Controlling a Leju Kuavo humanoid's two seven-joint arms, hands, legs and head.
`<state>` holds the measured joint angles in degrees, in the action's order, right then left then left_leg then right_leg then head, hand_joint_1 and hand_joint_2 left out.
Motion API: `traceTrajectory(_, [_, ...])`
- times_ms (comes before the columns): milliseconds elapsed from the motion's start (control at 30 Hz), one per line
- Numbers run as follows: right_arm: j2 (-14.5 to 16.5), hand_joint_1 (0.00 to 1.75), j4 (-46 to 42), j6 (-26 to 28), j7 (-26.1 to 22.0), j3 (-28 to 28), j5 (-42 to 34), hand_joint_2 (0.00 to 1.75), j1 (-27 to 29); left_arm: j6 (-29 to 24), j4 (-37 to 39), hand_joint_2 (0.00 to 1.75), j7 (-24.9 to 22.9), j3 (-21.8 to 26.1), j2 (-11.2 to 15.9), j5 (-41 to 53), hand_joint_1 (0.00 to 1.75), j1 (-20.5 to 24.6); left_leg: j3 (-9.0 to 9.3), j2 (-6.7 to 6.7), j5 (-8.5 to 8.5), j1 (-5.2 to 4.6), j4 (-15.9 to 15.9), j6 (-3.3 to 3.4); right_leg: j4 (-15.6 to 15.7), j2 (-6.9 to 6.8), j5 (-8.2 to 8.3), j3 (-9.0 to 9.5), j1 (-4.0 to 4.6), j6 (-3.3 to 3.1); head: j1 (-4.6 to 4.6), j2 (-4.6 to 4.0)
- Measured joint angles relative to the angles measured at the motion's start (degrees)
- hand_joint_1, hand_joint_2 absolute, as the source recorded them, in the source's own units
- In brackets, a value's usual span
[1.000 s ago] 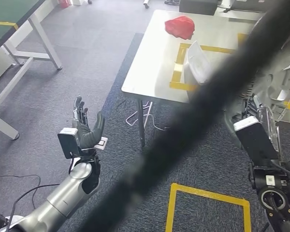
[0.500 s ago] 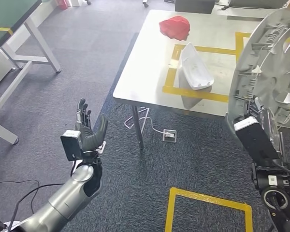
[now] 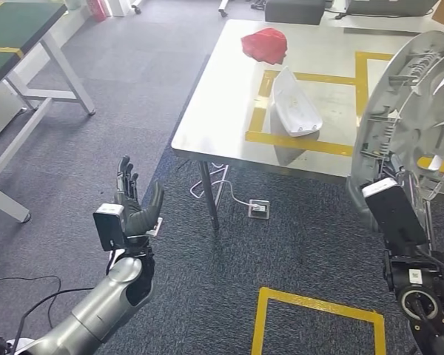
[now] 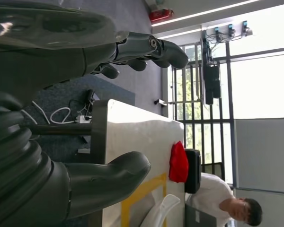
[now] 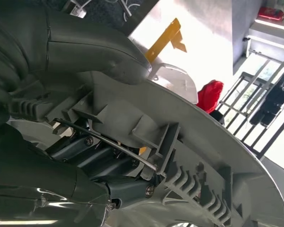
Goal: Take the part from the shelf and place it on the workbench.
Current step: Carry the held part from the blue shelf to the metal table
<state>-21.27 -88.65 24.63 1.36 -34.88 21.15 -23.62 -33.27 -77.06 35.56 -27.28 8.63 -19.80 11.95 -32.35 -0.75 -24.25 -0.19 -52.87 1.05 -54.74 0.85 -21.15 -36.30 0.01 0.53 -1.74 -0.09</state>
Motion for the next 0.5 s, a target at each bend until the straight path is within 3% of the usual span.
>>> traceTrajectory(500, [0.0, 1.75, 0.0, 0.1, -1.4, 0.6, -1.2, 1.75, -0.3, 0.0, 0.0, 1.75, 0.2, 0.0, -0.1, -0.2, 0.00, 0.6, -0.09, -0.01, 0.13, -0.04, -0.4, -0.27, 0.0, -0.04, 0.29, 0.14, -0.03, -0.13, 0.45, 0.00])
